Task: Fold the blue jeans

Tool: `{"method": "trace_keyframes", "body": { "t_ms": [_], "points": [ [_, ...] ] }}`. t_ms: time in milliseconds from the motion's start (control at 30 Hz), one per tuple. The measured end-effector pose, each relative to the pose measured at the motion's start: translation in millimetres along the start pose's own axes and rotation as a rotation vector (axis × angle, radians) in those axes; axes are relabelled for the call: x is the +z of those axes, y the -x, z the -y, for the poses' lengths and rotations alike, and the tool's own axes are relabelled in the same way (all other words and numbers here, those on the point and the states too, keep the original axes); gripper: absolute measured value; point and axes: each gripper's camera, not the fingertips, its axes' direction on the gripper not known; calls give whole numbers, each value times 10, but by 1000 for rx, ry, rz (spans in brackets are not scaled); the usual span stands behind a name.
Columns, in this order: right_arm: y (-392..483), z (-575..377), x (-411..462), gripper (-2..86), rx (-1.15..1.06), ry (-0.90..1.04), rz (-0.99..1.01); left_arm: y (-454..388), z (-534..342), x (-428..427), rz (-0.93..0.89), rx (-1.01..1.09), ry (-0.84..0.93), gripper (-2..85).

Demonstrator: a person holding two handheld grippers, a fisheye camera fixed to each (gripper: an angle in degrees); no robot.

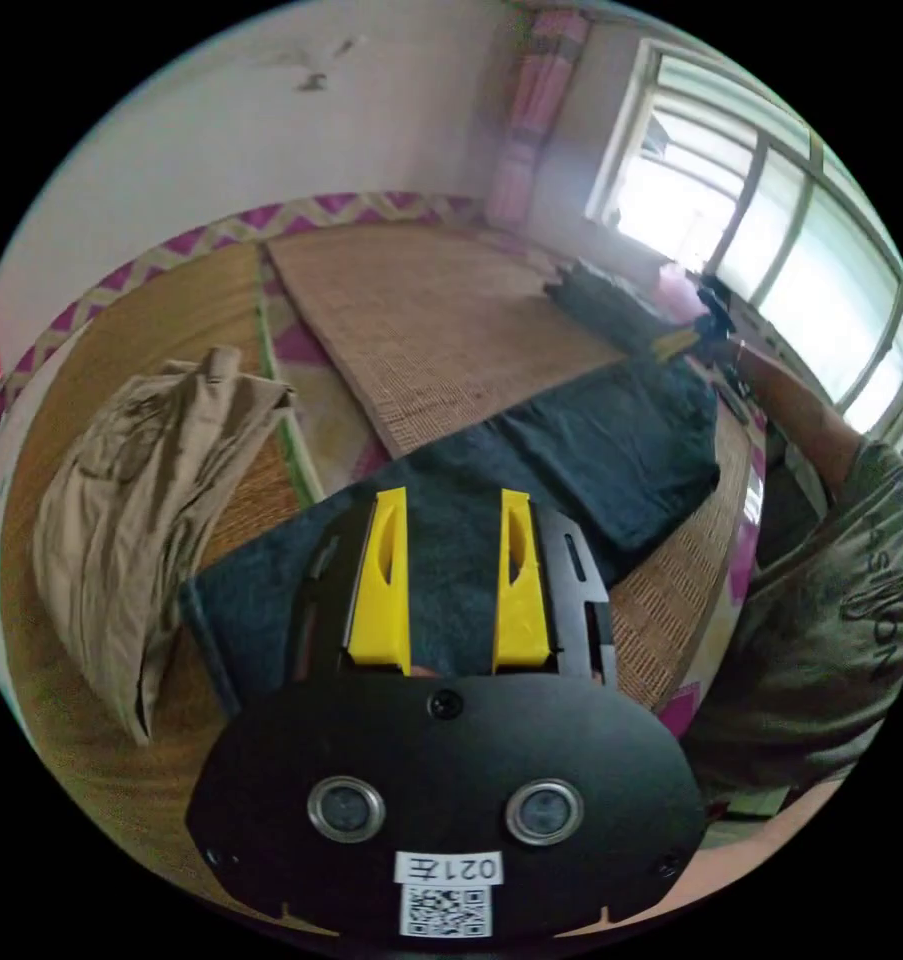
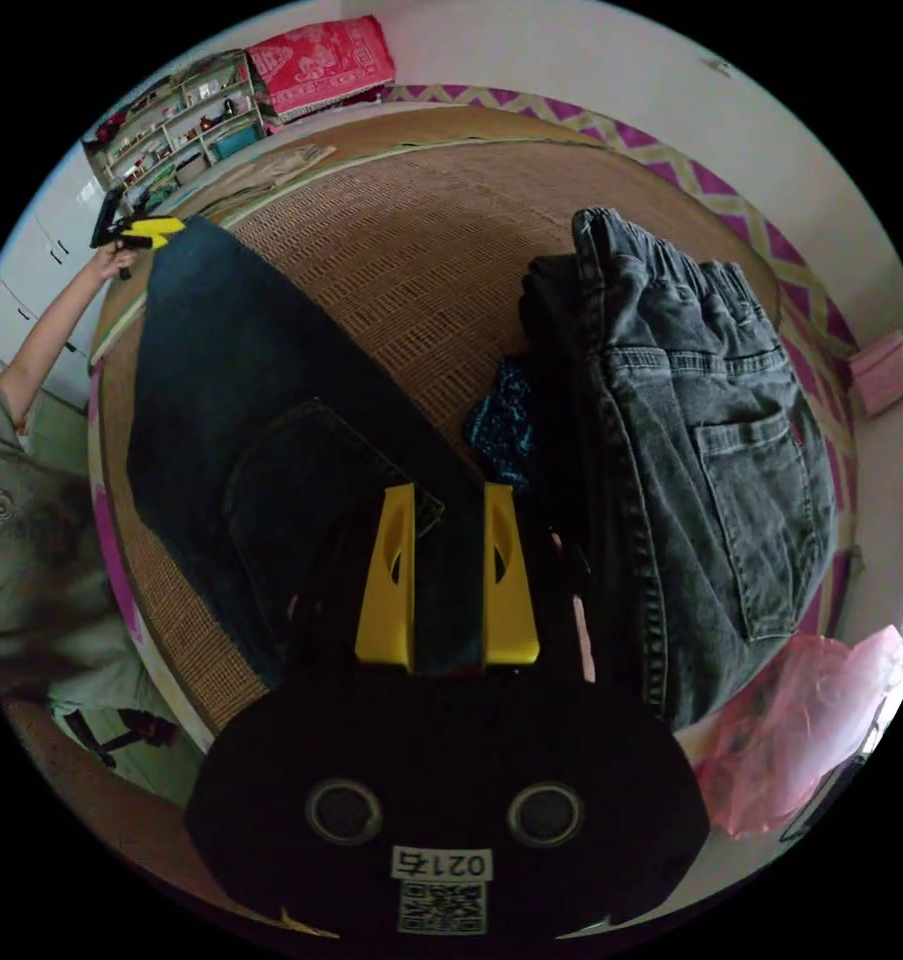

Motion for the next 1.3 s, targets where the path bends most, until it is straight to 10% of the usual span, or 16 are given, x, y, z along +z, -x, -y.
{"method": "trace_keyframes", "body": {
  "t_ms": [367, 867, 1300],
  "points": [
    [-11, -683, -638, -10, -52, -320, 63, -132, 394, 411, 123, 98, 191, 77],
    [1536, -2563, -1749, -9, -254, -568, 28, -1531, -1274, -1794, 89, 373, -196, -10],
    [2172, -3839, -396, -5, 64, -397, 262, -1854, -3053, -1548, -165, 41, -183, -9]
  ]
}}
